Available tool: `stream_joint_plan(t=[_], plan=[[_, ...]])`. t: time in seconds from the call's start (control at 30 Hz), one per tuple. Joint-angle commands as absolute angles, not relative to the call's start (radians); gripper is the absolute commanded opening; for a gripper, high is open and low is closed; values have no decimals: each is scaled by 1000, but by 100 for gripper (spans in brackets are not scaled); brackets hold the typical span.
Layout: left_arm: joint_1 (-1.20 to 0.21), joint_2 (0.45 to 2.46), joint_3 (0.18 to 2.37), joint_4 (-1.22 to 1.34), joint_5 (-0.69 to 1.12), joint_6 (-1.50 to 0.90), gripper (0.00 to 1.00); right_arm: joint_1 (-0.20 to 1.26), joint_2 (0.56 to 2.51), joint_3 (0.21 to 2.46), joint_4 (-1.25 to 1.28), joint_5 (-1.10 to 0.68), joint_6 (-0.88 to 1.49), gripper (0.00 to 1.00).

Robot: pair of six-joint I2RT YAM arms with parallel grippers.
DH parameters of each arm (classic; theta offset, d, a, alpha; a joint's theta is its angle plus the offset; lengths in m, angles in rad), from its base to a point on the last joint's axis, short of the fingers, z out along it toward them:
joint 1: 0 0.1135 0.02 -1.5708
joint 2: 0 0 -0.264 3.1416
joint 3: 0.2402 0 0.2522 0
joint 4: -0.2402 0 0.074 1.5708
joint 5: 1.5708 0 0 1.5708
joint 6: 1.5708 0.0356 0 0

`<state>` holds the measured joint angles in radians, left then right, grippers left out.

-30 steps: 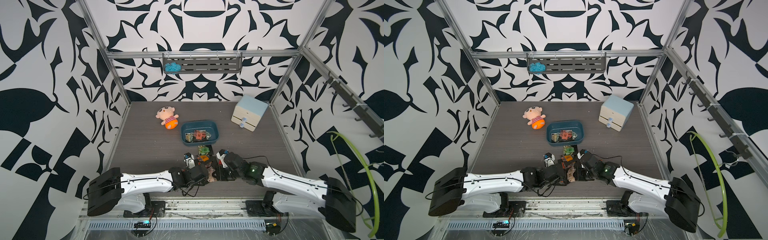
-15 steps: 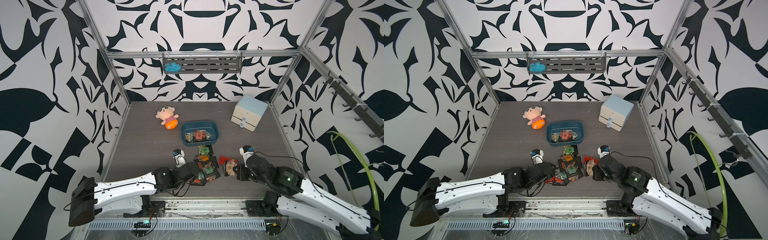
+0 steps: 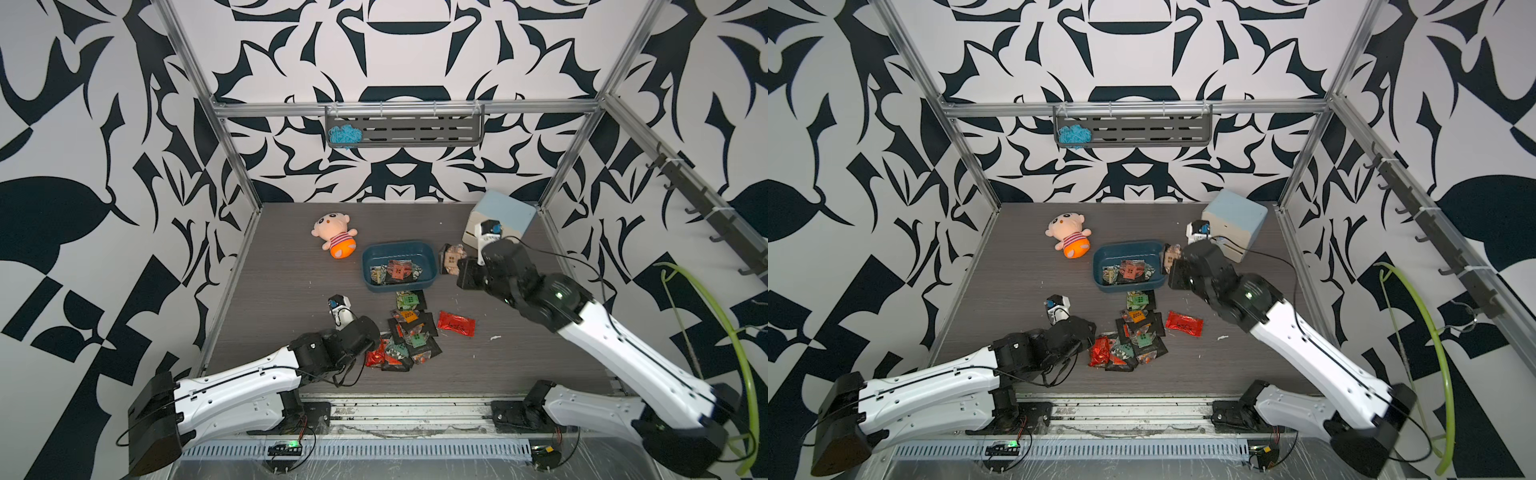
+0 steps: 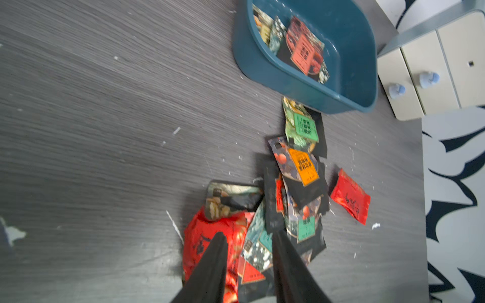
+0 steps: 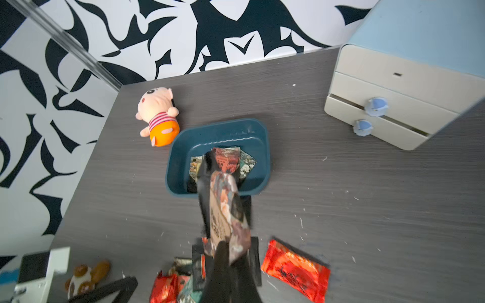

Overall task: Put the tea bags into the storage box
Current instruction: Place the tea bag in the storage box.

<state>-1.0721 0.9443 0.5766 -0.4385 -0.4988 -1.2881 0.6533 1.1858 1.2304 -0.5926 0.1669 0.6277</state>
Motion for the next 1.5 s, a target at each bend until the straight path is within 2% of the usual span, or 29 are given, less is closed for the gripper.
stream_joint_plan(t=[0.0, 0.3, 0.63, 0.9, 1.13, 1.27, 1.47], plan=[[-1020, 917, 541, -453, -450, -1226, 35, 555, 1305, 1276, -420, -118, 645, 0], [-860, 884, 461, -411, -337, -1188, 35, 521, 1701, 1436, -356, -305, 661, 0], [-758, 947, 449, -405, -257, -1165, 33, 522, 1984, 1590, -383, -372, 671, 0], [-744, 954, 454, -402, -249, -1160, 33, 522, 2032, 1606, -429, -340, 635, 0], [-742, 948, 470, -427, -246, -1158, 32, 521, 2003, 1608, -503, -264, 580, 16], [-743, 932, 480, -452, -238, -1154, 31, 521, 1971, 1625, -583, -187, 523, 29], [-742, 875, 485, -463, -201, -1136, 31, 521, 1854, 1628, -694, -43, 441, 34]])
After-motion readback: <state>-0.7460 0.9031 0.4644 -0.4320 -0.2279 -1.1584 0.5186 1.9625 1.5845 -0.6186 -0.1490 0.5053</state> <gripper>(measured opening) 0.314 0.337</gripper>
